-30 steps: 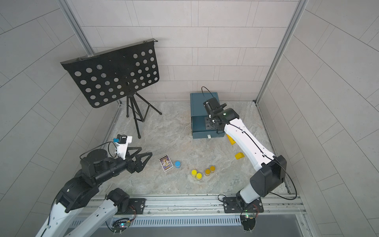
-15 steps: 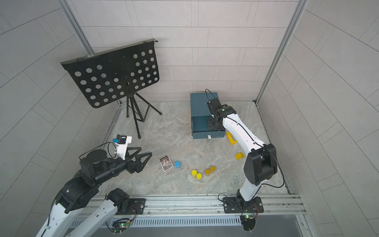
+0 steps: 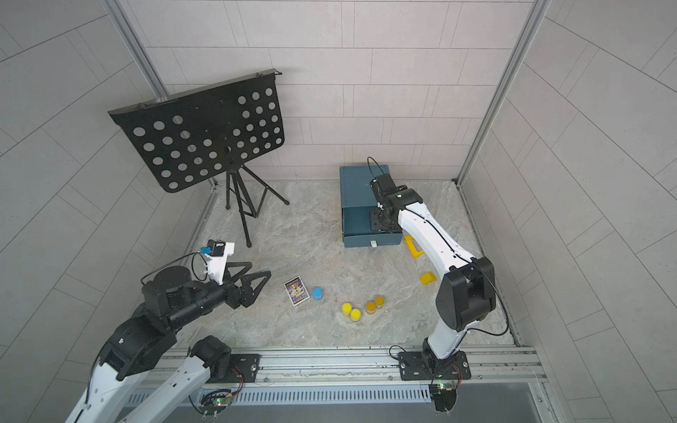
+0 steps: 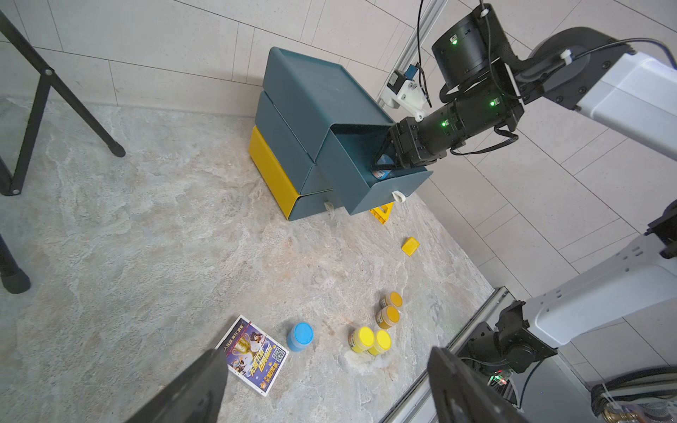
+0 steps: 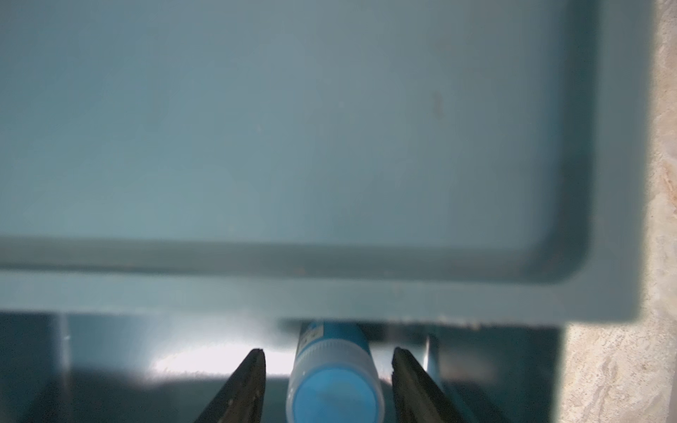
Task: Put the paint cans in the drawer according to color
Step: Place the paint can in the drawer, then pick up the paint can at the center of the board.
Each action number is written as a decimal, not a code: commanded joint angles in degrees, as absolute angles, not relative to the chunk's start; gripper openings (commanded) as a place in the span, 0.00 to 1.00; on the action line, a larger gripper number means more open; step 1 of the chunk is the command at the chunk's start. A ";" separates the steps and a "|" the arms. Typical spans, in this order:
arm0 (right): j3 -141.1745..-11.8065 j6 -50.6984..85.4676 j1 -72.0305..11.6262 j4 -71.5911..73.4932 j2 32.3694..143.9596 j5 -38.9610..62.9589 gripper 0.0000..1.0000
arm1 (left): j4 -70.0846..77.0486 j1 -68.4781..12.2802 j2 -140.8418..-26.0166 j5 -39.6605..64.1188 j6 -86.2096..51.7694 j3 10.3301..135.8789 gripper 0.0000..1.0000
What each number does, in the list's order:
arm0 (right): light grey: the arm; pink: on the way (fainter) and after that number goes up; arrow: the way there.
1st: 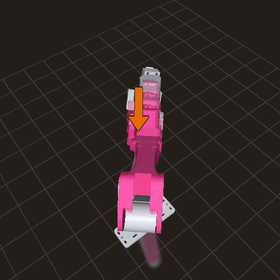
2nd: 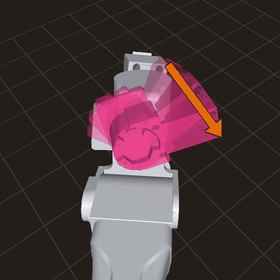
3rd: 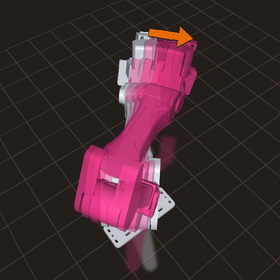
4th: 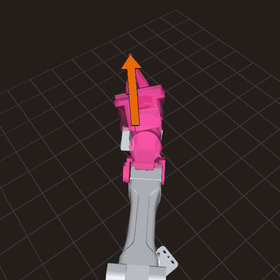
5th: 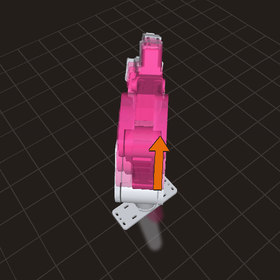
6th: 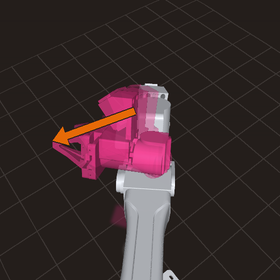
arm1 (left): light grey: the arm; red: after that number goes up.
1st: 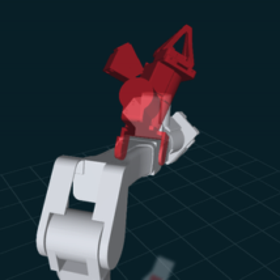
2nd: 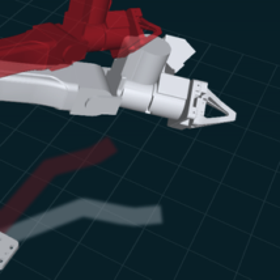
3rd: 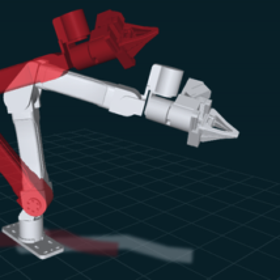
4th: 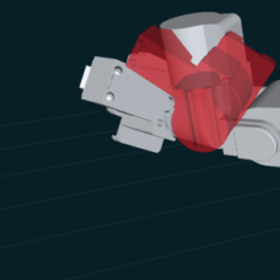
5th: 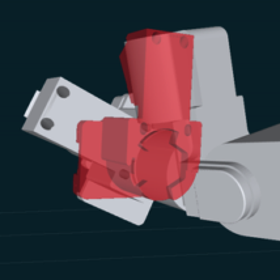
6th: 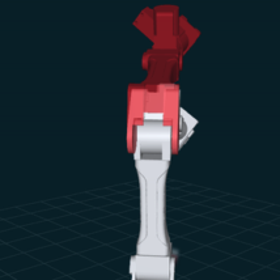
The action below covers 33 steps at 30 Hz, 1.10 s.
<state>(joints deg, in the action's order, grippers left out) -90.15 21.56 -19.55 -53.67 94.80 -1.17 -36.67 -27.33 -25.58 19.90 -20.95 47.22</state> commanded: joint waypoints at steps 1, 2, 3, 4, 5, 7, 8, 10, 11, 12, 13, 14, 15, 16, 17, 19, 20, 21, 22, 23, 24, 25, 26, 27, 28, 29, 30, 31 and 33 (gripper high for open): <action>-93.03 21.17 -20.80 -55.89 90.33 -4.26 0.58 | -35.42 -26.81 -25.22 20.29 -20.74 46.67 0.93; -93.61 21.10 -21.41 -56.01 89.44 -4.77 0.58 | -35.42 -26.75 -25.36 20.30 -20.74 46.67 0.93; -94.11 21.06 -22.35 -55.99 88.54 -5.55 0.57 | -35.38 -26.72 -25.34 20.25 -20.74 46.67 0.93; -94.55 20.89 -23.41 -55.99 87.81 -6.19 0.57 | -35.37 -26.72 -25.39 20.26 -20.74 46.67 0.93; -95.55 20.80 -24.80 -56.51 87.26 -7.27 0.57 | -35.37 -26.63 -25.33 20.24 -20.75 46.67 0.93; -97.89 20.83 -28.39 -58.04 87.09 -8.75 0.57 | -35.33 -26.54 -25.41 20.13 -20.84 46.67 0.93; -98.50 20.92 -30.13 -58.18 87.09 -8.94 0.56 | -35.33 -26.47 -25.45 20.13 -20.83 46.67 0.93; -98.95 21.18 -36.11 -57.60 87.34 -9.67 0.55 | -35.33 -26.37 -25.40 20.07 -20.83 46.67 0.93; -99.10 21.30 -38.94 -57.49 87.80 -10.39 0.54 | -35.33 -26.37 -25.40 20.07 -20.83 46.66 0.93; -99.30 21.71 -42.34 -57.37 88.67 -11.13 0.54 | -35.33 -26.32 -25.41 20.03 -20.83 46.67 0.93; -99.28 22.29 -45.54 -57.08 89.68 -11.65 0.53 | -35.42 -26.28 -25.37 19.85 -20.83 46.67 0.93; -99.24 22.77 -47.97 -56.62 90.54 -11.93 0.53 | -35.46 -26.29 -25.36 19.70 -20.83 46.68 0.93; -99.00 23.30 -50.58 -55.98 91.70 -12.12 0.53 | -35.51 -26.29 -25.33 19.70 -20.83 46.67 0.93; -98.83 24.05 -52.55 -55.66 92.91 -12.07 0.53 | -35.51 -26.29 -25.30 19.65 -20.83 46.67 0.93; -98.65 24.56 -53.79 -55.47 93.93 -11.69 0.53 | -35.57 -26.35 -25.23 19.61 -20.84 46.75 0.93; -97.57 25.93 -55.08 -54.70 96.22 -9.57 0.53 | -35.59 -26.25 -24.92 19.28 -20.85 46.76 0.93; -96.96 26.35 -55.11 -54.23 97.03 -8.36 0.53 | -35.55 -26.25 -24.70 19.18 -20.83 46.69 0.93; -96.32 26.75 -55.19 -53.90 98.16 -6.74 0.53 | -35.60 -26.25 -24.50 19.01 -20.83 46.67 0.93; -96.16 26.96 -55.20 -54.19 99.47 -5.29 0.52 | -35.59 -26.20 -24.39 18.96 -20.83 46.67 0.93; -96.08 27.13 -55.20 -54.71 100.51 -4.42 0.51 | -35.59 -26.20 -24.26 18.93 -20.96 46.75 0.93; -96.02 27.37 -55.20 -55.32 101.72 -3.71 0.50 | -35.60 -26.19 -24.15 18.90 -20.92 46.75 0.93; -95.87 27.42 -55.24 -55.91 102.90 -3.09 0.50 | -35.46 -26.19 -23.95 18.91 -20.93 46.67 0.93; -95.60 27.50 -55.36 -56.08 103.60 -2.56 0.50 | -35.42 -26.17 -23.83 18.84 -21.04 46.59 0.93; -94.85 27.67 -55.62 -55.79 104.18 -1.95 0.50 | -35.42 -26.11 -23.64 18.73 -21.09 46.58 0.93; -93.93 28.07 -55.87 -55.17 104.66 -1.25 0.50 | -35.42 -26.12 -23.58 18.73 -21.09 46.58 0.93; -93.22 28.24 -56.10 -54.73 105.04 -0.69 0.50 | -35.42 -26.17 -23.59 18.76 -21.01 46.60 0.93; -92.22 28.55 -56.32 -53.94 105.45 -0.25 0.50 | -35.42 -26.10 -23.61 18.83 -21.09 46.58 0.93; -91.35 28.73 -56.57 -53.34 105.96 0.11 0.50 | -35.33 -26.00 -23.61 18.86 -21.05 46.58 0.93; -90.09 29.07 -56.93 -53.05 107.15 0.52 0.51 | -35.32 -25.93 -23.66 19.04 -21.09 46.58 0.93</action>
<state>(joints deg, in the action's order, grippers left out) -91.31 27.62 -56.23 -53.32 106.30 -1.02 -36.67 -26.37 -24.08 19.22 -20.97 47.20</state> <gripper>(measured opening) 0.506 0.930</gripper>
